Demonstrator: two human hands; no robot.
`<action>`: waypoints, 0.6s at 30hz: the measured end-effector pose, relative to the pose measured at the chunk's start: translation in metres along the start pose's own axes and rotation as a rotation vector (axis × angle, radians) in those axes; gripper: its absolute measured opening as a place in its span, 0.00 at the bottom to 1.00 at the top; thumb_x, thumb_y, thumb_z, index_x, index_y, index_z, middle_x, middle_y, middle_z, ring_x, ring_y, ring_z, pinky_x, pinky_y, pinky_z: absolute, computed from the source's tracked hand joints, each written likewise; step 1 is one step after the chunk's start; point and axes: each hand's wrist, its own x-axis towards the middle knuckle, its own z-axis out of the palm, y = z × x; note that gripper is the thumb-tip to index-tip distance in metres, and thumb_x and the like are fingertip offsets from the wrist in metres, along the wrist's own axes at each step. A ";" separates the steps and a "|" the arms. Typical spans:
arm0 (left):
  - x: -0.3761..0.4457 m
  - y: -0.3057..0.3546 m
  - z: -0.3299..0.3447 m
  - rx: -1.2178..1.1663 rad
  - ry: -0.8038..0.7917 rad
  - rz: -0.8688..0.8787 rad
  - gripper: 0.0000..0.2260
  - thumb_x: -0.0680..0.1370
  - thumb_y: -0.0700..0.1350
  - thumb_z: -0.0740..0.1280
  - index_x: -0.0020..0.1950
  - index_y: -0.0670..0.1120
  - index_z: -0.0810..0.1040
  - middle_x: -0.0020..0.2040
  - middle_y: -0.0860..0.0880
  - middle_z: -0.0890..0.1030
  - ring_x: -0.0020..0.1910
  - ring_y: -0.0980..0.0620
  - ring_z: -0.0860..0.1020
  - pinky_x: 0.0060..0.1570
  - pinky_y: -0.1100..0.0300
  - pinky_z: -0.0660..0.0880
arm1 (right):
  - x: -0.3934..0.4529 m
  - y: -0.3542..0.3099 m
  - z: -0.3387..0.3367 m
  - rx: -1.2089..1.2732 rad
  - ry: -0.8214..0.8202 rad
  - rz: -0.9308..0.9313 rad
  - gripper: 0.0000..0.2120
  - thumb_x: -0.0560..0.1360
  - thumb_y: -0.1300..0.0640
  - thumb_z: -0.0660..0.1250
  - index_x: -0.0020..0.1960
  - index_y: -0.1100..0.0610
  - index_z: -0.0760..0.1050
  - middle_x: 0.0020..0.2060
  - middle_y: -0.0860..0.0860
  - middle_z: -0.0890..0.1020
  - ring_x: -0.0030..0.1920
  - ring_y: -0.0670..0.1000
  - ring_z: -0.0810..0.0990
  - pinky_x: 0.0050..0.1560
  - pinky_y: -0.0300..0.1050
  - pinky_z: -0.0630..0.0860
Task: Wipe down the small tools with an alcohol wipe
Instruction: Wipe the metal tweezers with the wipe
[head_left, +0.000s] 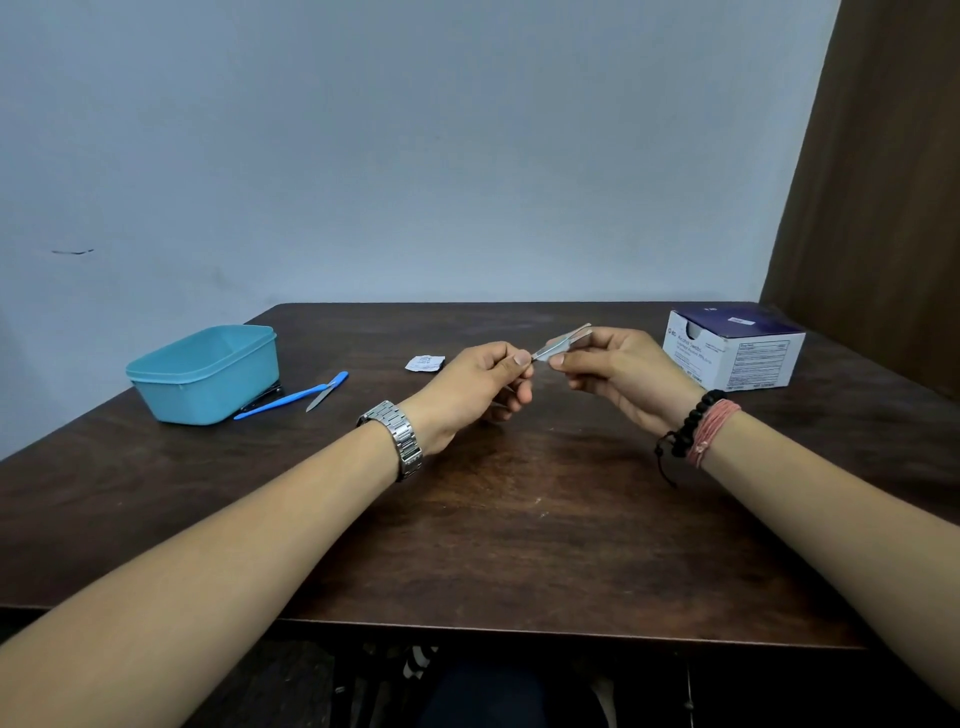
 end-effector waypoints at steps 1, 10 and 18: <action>0.000 0.000 0.000 0.022 0.000 0.003 0.11 0.83 0.48 0.58 0.42 0.47 0.73 0.32 0.52 0.78 0.29 0.56 0.73 0.32 0.64 0.71 | 0.000 0.000 0.000 -0.006 -0.008 0.007 0.16 0.71 0.70 0.70 0.57 0.73 0.75 0.39 0.54 0.78 0.35 0.44 0.77 0.36 0.34 0.76; -0.002 0.001 0.001 0.128 -0.012 0.036 0.13 0.84 0.48 0.56 0.41 0.47 0.72 0.31 0.52 0.77 0.29 0.57 0.73 0.32 0.67 0.70 | -0.002 0.002 0.004 -0.030 -0.040 0.010 0.12 0.70 0.69 0.72 0.54 0.69 0.79 0.43 0.55 0.81 0.41 0.47 0.77 0.38 0.36 0.76; -0.001 0.005 0.000 -0.034 -0.019 -0.074 0.15 0.83 0.51 0.57 0.39 0.48 0.71 0.31 0.51 0.76 0.30 0.55 0.72 0.34 0.63 0.70 | -0.003 -0.003 0.003 -0.004 -0.013 -0.014 0.11 0.70 0.69 0.71 0.52 0.67 0.77 0.37 0.53 0.80 0.36 0.43 0.79 0.36 0.34 0.76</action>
